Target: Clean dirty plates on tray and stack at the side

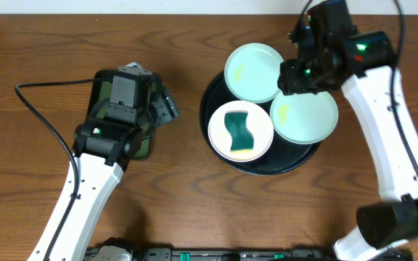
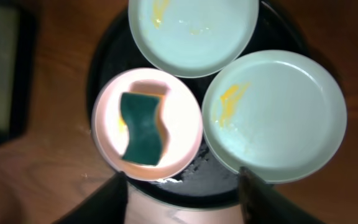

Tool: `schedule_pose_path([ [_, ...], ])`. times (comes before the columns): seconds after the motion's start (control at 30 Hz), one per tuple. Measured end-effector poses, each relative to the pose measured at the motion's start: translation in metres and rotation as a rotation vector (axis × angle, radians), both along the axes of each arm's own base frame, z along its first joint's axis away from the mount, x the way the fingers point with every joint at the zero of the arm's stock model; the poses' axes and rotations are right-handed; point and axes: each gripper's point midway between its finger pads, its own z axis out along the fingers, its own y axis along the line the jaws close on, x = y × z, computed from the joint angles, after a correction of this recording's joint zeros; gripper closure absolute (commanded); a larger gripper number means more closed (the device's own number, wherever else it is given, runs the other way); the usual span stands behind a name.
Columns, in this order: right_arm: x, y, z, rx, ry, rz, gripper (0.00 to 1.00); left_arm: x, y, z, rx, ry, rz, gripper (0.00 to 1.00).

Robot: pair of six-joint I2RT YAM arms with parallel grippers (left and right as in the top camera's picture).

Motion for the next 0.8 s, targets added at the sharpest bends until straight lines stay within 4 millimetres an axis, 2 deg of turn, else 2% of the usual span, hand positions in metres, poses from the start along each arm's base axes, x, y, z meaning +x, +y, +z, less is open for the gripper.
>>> schedule_pose_path([
  [0.27,0.02,0.006,-0.084,-0.088,0.167,0.086,0.58,0.0,0.0,0.0,0.001,0.002,0.0,0.23],
  [0.4,0.025,0.017,-0.117,-0.115,0.206,0.153,0.58,0.0,0.0,0.0,0.0,0.001,0.0,0.23],
  [0.57,0.031,0.032,-0.145,-0.128,0.222,0.204,0.6,0.0,0.0,0.0,0.001,0.002,0.0,0.23],
  [0.8,0.035,0.036,-0.179,-0.142,0.26,0.229,0.61,0.0,0.0,0.0,0.001,0.002,0.0,0.23],
])
